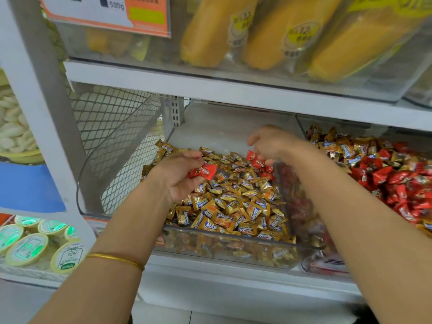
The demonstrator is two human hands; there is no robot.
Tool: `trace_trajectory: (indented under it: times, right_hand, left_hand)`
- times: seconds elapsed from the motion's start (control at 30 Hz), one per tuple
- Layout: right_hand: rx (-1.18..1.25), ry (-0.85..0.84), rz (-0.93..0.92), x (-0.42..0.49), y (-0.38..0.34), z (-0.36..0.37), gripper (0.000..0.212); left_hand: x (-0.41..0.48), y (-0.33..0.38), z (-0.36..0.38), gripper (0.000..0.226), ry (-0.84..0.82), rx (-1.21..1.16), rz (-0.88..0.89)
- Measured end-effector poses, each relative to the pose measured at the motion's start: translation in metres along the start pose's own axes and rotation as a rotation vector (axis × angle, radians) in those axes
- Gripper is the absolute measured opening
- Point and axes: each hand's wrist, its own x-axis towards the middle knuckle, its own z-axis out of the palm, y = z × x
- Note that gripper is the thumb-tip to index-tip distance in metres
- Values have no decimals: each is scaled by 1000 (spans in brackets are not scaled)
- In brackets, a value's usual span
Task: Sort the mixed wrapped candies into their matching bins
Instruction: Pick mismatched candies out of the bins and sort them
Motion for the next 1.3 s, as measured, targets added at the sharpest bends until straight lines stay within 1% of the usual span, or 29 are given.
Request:
trace_trajectory:
  times: [0.07, 0.1, 0.2, 0.27, 0.33, 0.4, 0.47, 0.57, 0.63, 0.67, 0.8, 0.87, 1.0, 1.03, 1.1, 1.17, 1.23, 1.3]
  right_hand:
    - [-195, 6, 31, 9, 2, 11, 39]
    - [-226, 19, 49, 16, 6, 19, 43]
    - [-203, 99, 152, 35, 24, 43, 53]
    - [-156, 123, 197, 41, 31, 55, 51]
    - [-69, 143, 198, 43, 32, 60, 45]
    - [107, 97, 153, 42, 26, 62, 41]
    - [227, -13, 62, 36, 15, 64, 43]
    - [240, -228, -64, 26, 0, 72, 51]
    - [244, -298, -120, 21, -7, 71, 46]
    - [286, -318, -138, 18, -9, 69, 41]
    - [456, -363, -126, 10, -6, 55, 30]
    - [499, -340, -86, 9, -2, 51, 23]
    - [617, -259, 55, 11, -4, 59, 14]
    - [616, -234, 63, 12, -5, 62, 10]
    - [494, -129, -16, 16, -7, 68, 5]
    - [265, -45, -170, 21, -8, 74, 8]
    - [-9, -88, -254, 24, -7, 81, 20]
    - [-203, -147, -277, 26, -7, 89, 28]
  left_hand:
    - [0, 0, 2, 20, -2, 16, 29]
    - [-1, 0, 2, 20, -1, 19, 38]
    - [-3, 0, 3, 21, -9, 25, 47]
    - [-5, 1, 2, 21, -17, 39, 48]
    - [-7, 1, 0, 21, -15, 48, 45]
    - [-9, 4, -2, 20, -6, 40, 45]
    - [-11, 8, -5, 19, 4, 31, 56]
    - [-12, 14, -9, 20, 32, 21, 90]
    - [-12, 17, -13, 20, 58, 18, 115]
    - [-11, 18, -15, 21, 64, 13, 123]
    - [-10, 21, -21, 21, 72, 9, 135]
    - [-9, 22, -22, 21, 85, 25, 134]
    - [-8, 20, -23, 22, 104, 39, 134]
    - [-8, 19, -23, 23, 105, 43, 135]
    - [-8, 19, -23, 23, 106, 48, 136]
    - [-9, 20, -23, 23, 107, 44, 135]
    - [-11, 22, -23, 22, 106, 40, 135]
    - [-12, 23, -23, 22, 101, 31, 139]
